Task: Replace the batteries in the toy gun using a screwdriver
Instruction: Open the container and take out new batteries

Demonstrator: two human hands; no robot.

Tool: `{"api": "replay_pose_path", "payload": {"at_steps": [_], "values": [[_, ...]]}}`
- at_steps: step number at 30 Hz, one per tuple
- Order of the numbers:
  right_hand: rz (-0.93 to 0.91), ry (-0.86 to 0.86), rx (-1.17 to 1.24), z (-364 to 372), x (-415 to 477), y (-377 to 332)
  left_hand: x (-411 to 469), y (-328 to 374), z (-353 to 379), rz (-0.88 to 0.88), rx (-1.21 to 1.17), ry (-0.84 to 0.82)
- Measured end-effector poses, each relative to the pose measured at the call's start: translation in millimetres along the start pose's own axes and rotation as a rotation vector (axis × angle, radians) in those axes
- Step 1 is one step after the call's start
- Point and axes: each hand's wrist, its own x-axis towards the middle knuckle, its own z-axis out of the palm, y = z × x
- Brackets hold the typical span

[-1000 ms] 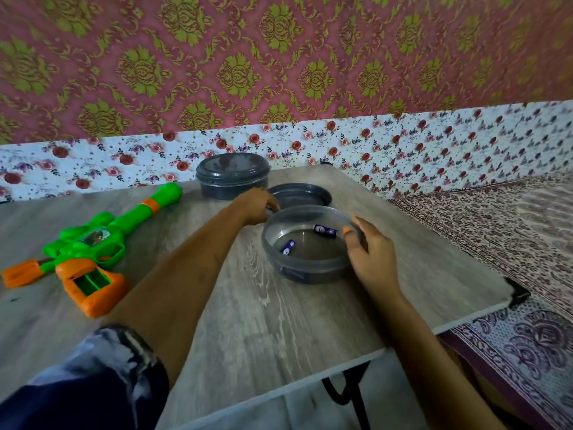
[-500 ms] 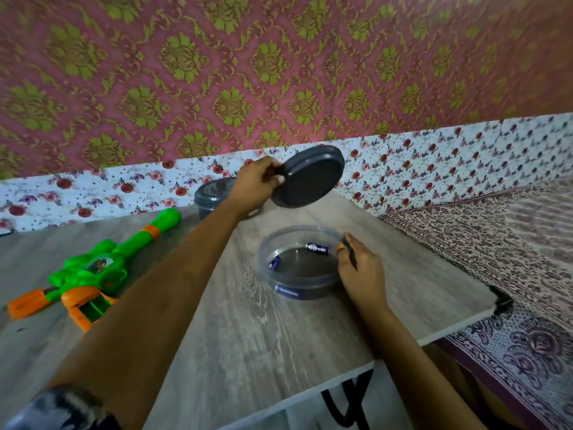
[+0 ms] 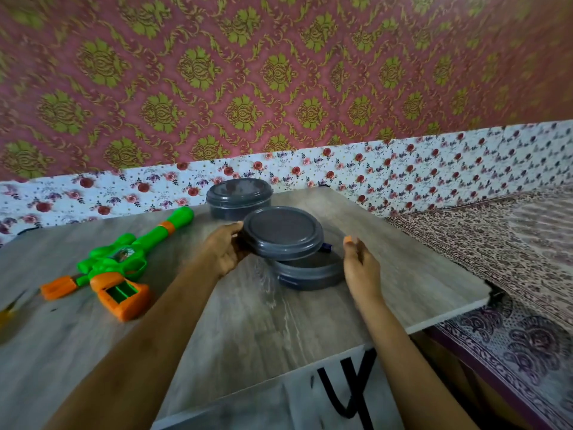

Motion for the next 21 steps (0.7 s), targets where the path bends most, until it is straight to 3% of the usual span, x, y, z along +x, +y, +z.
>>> {"api": "replay_pose_path", "payload": {"at_steps": [7, 14, 21], "values": [[0.036, 0.011, 0.093, 0.4, 1.4, -2.8, 2.8, -23.8, 8.8, 0.114, 0.438, -0.004], [0.056, 0.0, 0.154, 2.0, 5.5, 0.3, -7.4, -30.3, 4.1, 0.086, 0.431, -0.09], [0.046, 0.045, 0.206, -0.9, 6.3, 0.5, -9.3, -36.0, 5.0, 0.193, 0.501, -0.11]]}}
